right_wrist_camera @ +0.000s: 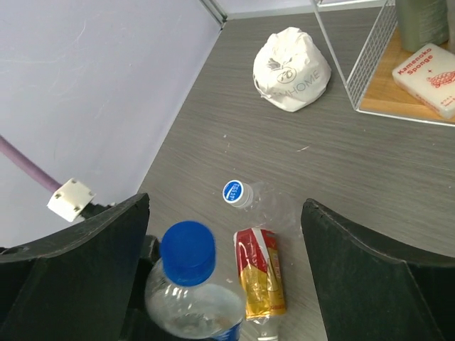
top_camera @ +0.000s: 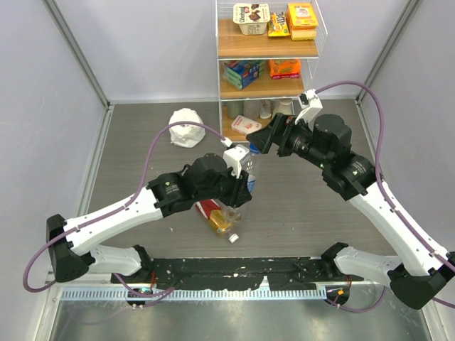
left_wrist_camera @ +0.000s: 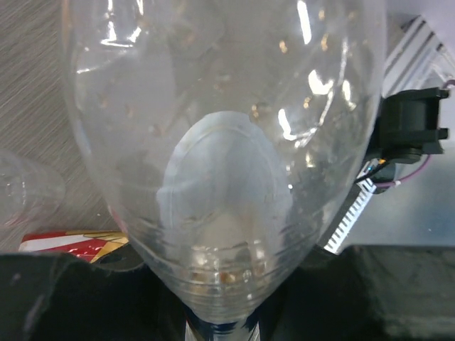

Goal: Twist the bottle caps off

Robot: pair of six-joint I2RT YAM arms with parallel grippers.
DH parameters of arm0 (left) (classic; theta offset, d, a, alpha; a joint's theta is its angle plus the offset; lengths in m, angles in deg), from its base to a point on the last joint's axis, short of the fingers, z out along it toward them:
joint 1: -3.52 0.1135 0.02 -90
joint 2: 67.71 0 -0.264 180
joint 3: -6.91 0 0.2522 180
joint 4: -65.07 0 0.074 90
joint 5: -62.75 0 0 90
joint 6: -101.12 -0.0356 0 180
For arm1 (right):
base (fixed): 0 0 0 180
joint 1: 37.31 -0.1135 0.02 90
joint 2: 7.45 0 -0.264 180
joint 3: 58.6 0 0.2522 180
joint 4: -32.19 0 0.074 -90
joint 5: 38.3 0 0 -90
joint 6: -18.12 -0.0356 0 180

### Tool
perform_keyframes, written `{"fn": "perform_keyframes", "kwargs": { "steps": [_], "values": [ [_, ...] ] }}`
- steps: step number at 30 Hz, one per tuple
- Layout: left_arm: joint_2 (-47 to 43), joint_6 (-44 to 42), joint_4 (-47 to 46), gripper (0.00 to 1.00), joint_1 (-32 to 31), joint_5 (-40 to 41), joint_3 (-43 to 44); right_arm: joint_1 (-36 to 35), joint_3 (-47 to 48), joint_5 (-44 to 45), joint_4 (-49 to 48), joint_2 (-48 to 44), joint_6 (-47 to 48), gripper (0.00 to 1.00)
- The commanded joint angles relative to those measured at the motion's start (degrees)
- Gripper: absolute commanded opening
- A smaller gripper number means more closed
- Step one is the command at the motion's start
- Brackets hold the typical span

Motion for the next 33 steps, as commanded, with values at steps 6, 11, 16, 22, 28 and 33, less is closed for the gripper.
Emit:
{"fn": "perform_keyframes", "kwargs": {
  "steps": [6,11,16,22,28,33],
  "values": [
    [3.59,0.69,2.83,0.0,-0.2,6.22,4.5,-2.21,-2.45,0.81,-3.72,-0.79,-2.58,0.83],
    [3.33,0.61,3.01,0.0,-0.37,6.31,4.41,-2.92,-2.46,1.42,-3.28,0.27,-2.14,0.68],
    [3.07,0.43,3.01,0.0,-0.46,6.84,4.41,-3.27,-2.37,0.81,-3.45,1.32,-1.43,0.61],
    [2.98,0.25,2.84,0.0,-0.46,6.75,4.59,-3.27,-2.37,0.11,-3.45,2.12,-1.34,0.47],
    [2.54,0.6,2.84,0.0,-0.38,6.75,4.32,-3.35,-2.46,-0.33,-3.54,1.68,-1.26,0.13],
    [1.49,0.78,2.57,0.0,-0.38,6.49,3.89,-3.27,-3.69,-6.04,-7.22,0.01,1.38,0.02]
  ]
}}
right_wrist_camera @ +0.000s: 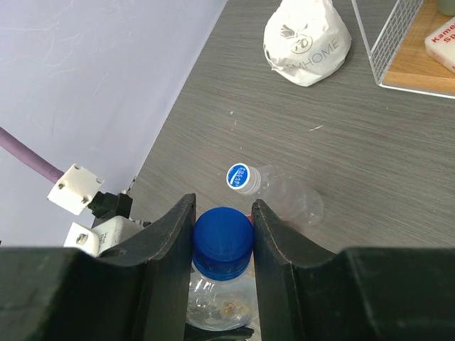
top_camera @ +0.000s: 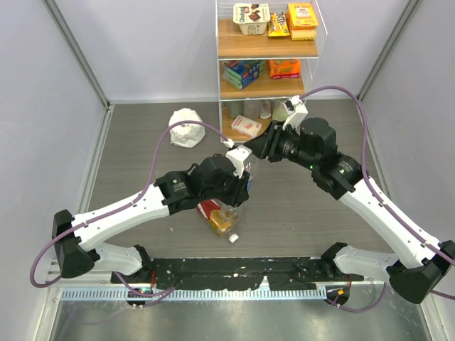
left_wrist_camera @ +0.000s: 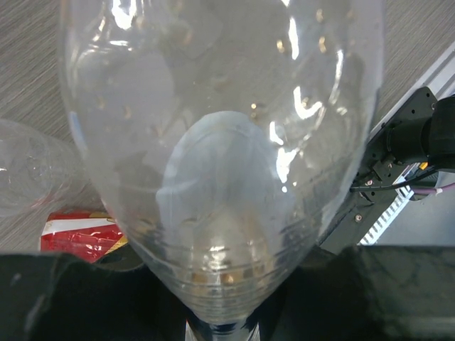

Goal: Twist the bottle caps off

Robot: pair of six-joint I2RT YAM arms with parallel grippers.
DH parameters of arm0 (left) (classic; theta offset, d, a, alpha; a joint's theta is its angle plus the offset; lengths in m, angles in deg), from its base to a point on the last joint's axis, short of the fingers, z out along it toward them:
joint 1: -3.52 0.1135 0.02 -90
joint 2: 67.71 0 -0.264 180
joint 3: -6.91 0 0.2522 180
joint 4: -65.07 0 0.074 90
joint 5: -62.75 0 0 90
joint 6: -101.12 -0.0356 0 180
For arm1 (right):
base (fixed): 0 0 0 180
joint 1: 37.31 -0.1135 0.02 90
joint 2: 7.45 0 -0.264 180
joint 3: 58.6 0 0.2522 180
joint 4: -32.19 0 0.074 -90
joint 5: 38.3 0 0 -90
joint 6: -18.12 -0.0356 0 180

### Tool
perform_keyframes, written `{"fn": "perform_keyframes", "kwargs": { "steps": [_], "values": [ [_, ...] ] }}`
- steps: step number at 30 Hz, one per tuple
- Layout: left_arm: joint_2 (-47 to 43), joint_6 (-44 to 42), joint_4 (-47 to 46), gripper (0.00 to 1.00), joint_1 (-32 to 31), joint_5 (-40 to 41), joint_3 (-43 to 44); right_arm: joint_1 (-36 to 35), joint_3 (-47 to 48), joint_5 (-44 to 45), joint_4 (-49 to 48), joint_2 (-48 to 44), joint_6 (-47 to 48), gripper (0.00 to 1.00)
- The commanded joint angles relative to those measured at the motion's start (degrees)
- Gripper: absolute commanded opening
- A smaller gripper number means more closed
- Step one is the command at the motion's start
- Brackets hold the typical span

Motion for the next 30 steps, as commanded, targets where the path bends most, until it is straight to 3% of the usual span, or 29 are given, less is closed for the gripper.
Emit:
{"fn": "perform_keyframes", "kwargs": {
  "steps": [1,14,30],
  "values": [
    [-2.78,0.5,-1.93,0.0,-0.29,0.3,1.61,-0.23,-0.32,-6.32,-5.48,-2.42,3.1,0.01],
    [-8.31,0.76,-6.41,0.0,-0.2,-6.62,-4.01,0.12,1.7,-32.5,-13.38,-3.82,10.14,0.01],
    [-14.38,-0.64,-17.13,0.0,-0.2,-19.73,-10.17,0.39,1.26,-54.32,-22.01,-3.83,9.18,0.01]
  ]
}}
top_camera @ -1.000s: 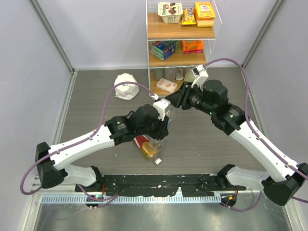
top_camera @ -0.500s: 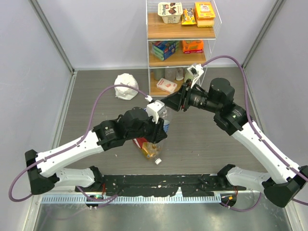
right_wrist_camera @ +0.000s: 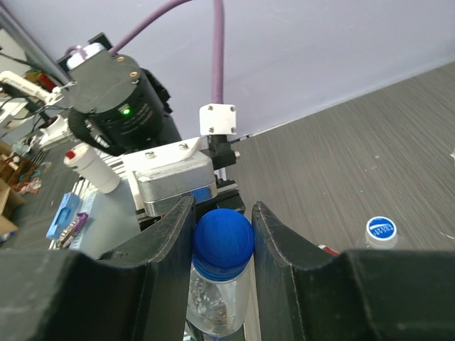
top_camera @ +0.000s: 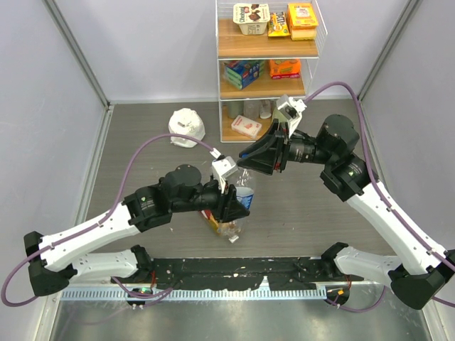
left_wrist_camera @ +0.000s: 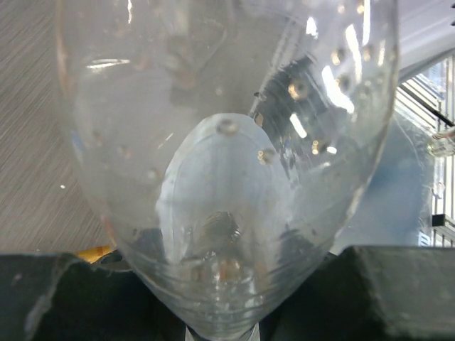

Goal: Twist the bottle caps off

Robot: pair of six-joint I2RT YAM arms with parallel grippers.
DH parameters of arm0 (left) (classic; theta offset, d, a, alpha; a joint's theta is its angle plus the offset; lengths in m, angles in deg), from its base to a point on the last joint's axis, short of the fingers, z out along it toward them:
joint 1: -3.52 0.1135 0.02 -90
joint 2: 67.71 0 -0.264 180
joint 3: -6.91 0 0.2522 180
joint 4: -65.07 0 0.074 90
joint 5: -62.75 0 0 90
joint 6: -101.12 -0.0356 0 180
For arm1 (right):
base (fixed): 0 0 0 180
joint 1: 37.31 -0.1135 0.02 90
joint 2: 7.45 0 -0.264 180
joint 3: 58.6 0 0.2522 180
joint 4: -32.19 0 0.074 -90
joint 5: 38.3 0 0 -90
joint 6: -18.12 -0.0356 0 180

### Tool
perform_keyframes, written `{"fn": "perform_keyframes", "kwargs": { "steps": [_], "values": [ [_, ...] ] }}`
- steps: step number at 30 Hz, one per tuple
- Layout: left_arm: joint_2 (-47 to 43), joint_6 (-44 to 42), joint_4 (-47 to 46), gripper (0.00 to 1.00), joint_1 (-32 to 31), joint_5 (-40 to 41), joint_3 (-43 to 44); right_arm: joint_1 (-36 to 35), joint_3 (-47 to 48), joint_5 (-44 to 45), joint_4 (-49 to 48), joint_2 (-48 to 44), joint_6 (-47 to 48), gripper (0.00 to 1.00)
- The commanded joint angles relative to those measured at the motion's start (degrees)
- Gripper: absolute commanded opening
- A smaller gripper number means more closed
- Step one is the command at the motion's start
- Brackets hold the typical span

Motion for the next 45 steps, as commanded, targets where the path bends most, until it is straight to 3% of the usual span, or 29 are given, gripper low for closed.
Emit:
{"fn": "perform_keyframes", "kwargs": {
  "steps": [1,13,17,20,29,37,45],
  "values": [
    [1.14,1.41,-6.36,0.0,0.65,-3.28,-0.53,-1.87,1.54,-14.85,-6.49,-0.98,-1.71,0.01],
    [1.49,0.97,-5.92,0.0,0.74,-3.28,-0.35,-1.16,1.11,-10.3,-7.9,-1.86,-2.85,0.02],
    [1.14,0.97,-5.57,0.0,0.65,-3.02,-0.53,-0.2,1.02,-5.38,-7.29,-3.0,-3.03,0.2],
    [0.96,0.97,-5.66,0.0,0.74,-2.76,-0.79,1.29,1.19,-0.98,-6.93,-3.01,-4.87,0.44],
    [2.19,0.71,-4.52,0.0,0.74,-1.7,-0.09,4.29,1.02,5.35,-7.73,-2.48,-9.62,0.82],
    [2.37,0.53,-3.81,0.0,0.65,-0.03,0.35,4.55,1.02,12.48,-2.02,-2.22,-7.95,0.93],
    [2.19,0.27,-3.55,0.0,0.74,0.94,0.7,4.55,-1.88,6.69,-0.96,-3.26,-3.13,0.93]
  ]
}}
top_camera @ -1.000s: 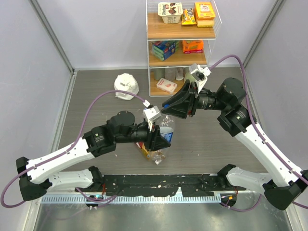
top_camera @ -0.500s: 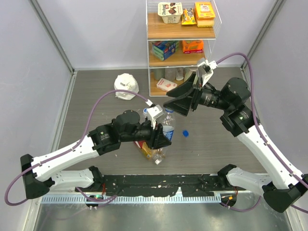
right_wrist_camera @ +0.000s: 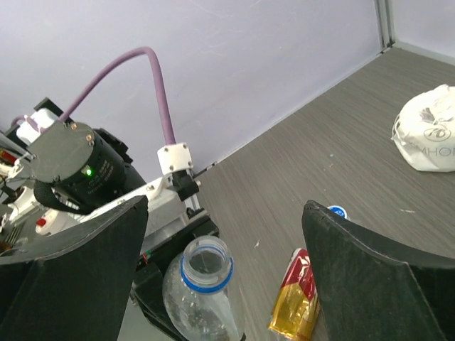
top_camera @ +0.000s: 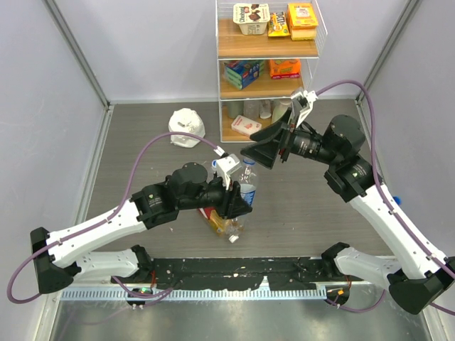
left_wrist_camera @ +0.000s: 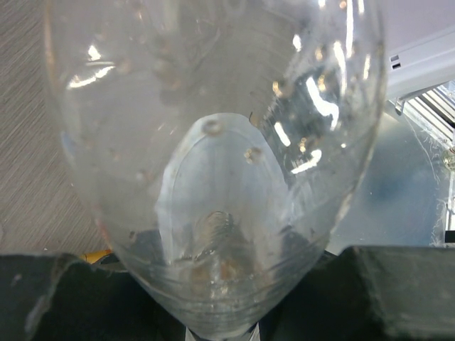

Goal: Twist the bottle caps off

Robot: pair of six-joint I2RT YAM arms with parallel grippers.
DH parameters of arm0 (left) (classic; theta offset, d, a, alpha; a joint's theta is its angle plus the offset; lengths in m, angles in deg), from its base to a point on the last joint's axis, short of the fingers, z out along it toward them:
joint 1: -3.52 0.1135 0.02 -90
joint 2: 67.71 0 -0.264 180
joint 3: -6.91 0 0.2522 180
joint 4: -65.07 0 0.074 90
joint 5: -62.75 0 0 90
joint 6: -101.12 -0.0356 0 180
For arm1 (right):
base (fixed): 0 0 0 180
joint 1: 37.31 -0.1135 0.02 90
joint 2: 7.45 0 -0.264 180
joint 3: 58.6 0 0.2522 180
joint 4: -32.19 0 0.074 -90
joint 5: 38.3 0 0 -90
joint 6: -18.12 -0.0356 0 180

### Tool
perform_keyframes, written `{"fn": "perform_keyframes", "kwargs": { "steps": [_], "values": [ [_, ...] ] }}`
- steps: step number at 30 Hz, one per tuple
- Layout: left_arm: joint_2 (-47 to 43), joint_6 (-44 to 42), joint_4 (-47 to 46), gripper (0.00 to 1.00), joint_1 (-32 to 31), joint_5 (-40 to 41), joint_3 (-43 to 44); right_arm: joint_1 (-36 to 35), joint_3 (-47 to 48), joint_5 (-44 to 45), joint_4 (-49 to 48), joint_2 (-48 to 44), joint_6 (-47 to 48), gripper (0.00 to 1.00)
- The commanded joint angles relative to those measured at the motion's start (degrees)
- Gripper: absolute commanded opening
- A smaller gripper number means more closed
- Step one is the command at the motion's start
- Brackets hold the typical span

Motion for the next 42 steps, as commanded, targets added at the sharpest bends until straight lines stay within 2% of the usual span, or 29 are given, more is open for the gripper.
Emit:
{"fn": "perform_keyframes", "kwargs": {
  "steps": [1,8,18,20,22,26,29,31,32,33,34,36,37,38,42],
  "values": [
    [-0.61,-0.26,-1.17,0.0,0.21,0.76,1.23,0.35,-1.4,-4.18,-0.3,-2.24,3.92,0.93],
    [-2.45,-0.43,-2.92,0.0,0.3,-0.29,0.52,0.44,-2.11,-13.85,-2.59,-1.37,3.57,0.92],
    [-3.42,-0.26,-3.89,0.0,0.21,-1.52,0.52,0.44,-3.6,-19.13,-6.98,0.57,0.67,0.79],
    [-3.24,-0.26,-3.98,0.0,0.21,-1.87,0.69,0.53,-3.69,-19.22,-7.33,0.66,0.14,0.7],
    [-2.72,-0.17,-4.07,0.0,0.3,-2.22,0.7,0.44,-3.69,-19.13,-7.6,0.83,-0.3,0.54],
    [-2.28,-0.17,-4.16,0.0,0.3,-2.75,0.87,0.53,-3.86,-18.52,-8.48,1.1,-1.44,0.33],
    [-2.01,-0.08,-4.24,0.0,0.3,-2.76,0.87,0.44,-4.39,-18.43,-10.4,1.18,-3.1,0.32],
    [-2.01,-0.08,-4.24,0.0,0.3,-2.84,0.87,0.44,-4.57,-18.34,-11.11,1.27,-3.98,0.16],
    [-2.01,-0.08,-4.24,0.0,0.3,-2.67,0.96,0.44,-4.39,-18.17,-11.11,1.36,-3.82,0.03],
    [-2.01,-0.17,-4.24,0.02,0.3,-2.67,0.96,0.44,-4.48,-17.99,-10.68,1.45,-3.55,0.01],
    [-2.01,-0.08,-4.24,0.15,0.21,-2.49,0.87,0.44,-4.39,-17.29,-10.5,1.54,-3.03,0.02],
    [-2.19,0.53,-4.16,0.61,0.21,-1.36,0.79,0.44,-4.22,-16.15,-8.57,1.54,-1.71,0.01],
    [-2.36,0.71,-4.07,0.88,0.3,-0.57,0.61,0.53,-4.13,-15.79,-7.61,1.45,-1.1,0.02],
    [-2.54,0.79,-3.98,0.99,0.21,-0.12,0.61,0.53,-3.87,-14.92,-7.08,1.45,-0.31,0.02],
    [-3.24,0.8,-3.19,1.0,0.21,2.33,0.52,0.44,-2.38,-10.7,0.45,1.45,3.99,0.02]
  ]
}}
